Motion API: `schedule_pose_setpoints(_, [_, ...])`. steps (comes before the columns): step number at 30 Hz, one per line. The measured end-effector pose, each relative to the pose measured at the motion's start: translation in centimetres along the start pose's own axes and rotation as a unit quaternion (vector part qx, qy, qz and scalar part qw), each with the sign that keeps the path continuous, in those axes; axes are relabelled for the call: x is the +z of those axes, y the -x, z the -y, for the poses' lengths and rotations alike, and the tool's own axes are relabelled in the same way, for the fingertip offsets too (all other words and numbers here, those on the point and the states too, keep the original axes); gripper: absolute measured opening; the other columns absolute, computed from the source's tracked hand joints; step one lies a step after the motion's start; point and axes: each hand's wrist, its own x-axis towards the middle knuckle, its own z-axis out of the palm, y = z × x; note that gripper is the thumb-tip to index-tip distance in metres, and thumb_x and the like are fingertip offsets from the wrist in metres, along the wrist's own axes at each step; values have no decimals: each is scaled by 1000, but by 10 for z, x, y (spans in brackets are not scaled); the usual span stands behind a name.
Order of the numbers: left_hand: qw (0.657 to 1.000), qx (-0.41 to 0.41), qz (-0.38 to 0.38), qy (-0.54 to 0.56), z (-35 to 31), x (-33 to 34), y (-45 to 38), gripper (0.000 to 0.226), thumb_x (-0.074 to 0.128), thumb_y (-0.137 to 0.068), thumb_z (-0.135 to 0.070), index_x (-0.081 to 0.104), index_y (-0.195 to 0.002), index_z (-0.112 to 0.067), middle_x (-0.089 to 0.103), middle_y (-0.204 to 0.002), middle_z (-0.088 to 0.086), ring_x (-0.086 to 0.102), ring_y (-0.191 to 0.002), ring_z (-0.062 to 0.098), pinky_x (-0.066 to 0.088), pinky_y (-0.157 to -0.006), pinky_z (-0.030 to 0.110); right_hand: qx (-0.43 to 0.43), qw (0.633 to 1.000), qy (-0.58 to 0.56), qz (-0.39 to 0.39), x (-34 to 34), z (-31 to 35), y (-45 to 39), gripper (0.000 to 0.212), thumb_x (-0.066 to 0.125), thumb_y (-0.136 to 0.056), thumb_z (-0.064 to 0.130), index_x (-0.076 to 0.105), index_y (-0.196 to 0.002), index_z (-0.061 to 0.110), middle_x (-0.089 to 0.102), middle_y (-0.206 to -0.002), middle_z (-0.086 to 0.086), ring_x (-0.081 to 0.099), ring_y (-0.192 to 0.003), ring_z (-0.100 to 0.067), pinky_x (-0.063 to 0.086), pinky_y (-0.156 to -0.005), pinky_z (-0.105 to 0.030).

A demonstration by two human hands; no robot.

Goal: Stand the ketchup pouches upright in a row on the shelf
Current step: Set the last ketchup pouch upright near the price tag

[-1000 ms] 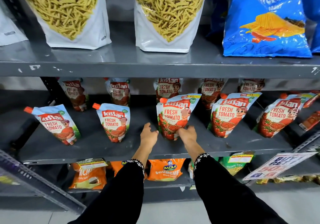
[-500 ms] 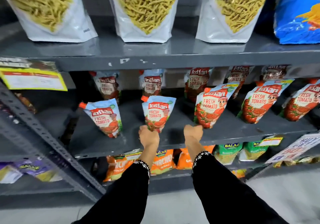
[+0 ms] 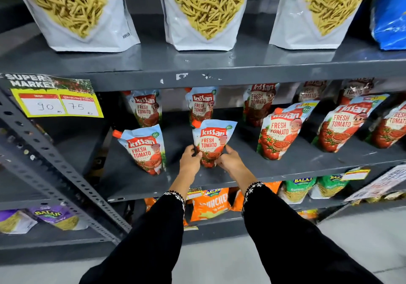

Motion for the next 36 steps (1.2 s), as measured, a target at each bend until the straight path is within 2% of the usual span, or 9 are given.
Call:
schedule_pose_setpoints(9, [1000,-11,-1,18,4,4,-2,49,50,-94,-12,36,-141,-11,48,-143,12,47,-129,26,40,-107,38,30,998,14,-53,3,-9,-8,65,59,-79,-2,38,-140,3,60,-114,-15,57,-99,-25,48,-82,-35])
schedule_pose_setpoints(13, [998,-39,-54,0,10,-8,2,48,50,-94,-17,38,-140,-7,49,-142,14,46,-130,30,38,-107,37,83,982,78,-150,14,-17,-3,41,63,-79,23,61,-110,-3,59,-90,-11,64,-80,-28,58,-85,-39])
schedule_pose_setpoints(15, [993,-55,-105,-10,17,-17,6,41,50,-94,-18,45,-132,-2,55,-134,19,51,-124,34,42,-103,38,106,983,83,-123,25,-19,3,24,64,-78,19,60,-94,3,61,-86,-10,64,-67,-26,62,-78,-40])
schedule_pose_setpoints(21, [948,-172,-261,57,30,-68,22,49,57,-88,-12,40,-129,8,47,-138,28,47,-126,43,41,-105,46,76,992,101,23,90,-25,10,14,67,-76,0,56,-68,5,62,-84,-18,63,-80,-27,55,-75,-36])
schedule_pose_setpoints(23, [937,-172,-294,84,35,-94,21,53,58,-85,-8,36,-129,9,40,-141,30,44,-127,44,38,-106,46,37,987,146,52,112,-20,15,13,70,-77,5,64,-88,2,65,-97,-19,64,-93,-27,53,-88,-38])
schedule_pose_setpoints(25, [949,-136,-276,74,40,-115,16,58,62,-84,-7,34,-132,10,39,-142,30,43,-128,43,39,-105,44,0,986,157,62,126,-17,15,60,75,-76,12,50,-131,4,57,-131,-15,55,-122,-28,47,-99,-34])
schedule_pose_setpoints(28, [969,-93,-201,105,43,-143,4,76,66,-84,-11,24,-147,-5,41,-146,21,45,-130,36,41,-108,45,-43,982,152,99,144,-7,22,92,77,-75,12,23,-150,9,39,-152,-9,41,-137,-28,41,-110,-38])
schedule_pose_setpoints(31, [973,-72,-140,167,39,-156,-4,71,62,-88,-7,24,-148,-12,38,-150,14,43,-132,32,44,-106,46,-56,982,147,108,153,-3,15,69,73,-74,-1,43,-135,8,57,-135,-15,59,-118,-37,52,-96,-52])
schedule_pose_setpoints(36, [977,-43,-101,181,30,-163,-10,40,52,-93,-8,43,-132,-5,51,-137,18,53,-119,31,48,-81,32,-54,990,104,83,164,1,13,33,68,-80,-2,55,-109,8,67,-88,-7,67,-97,-37,56,-90,-52])
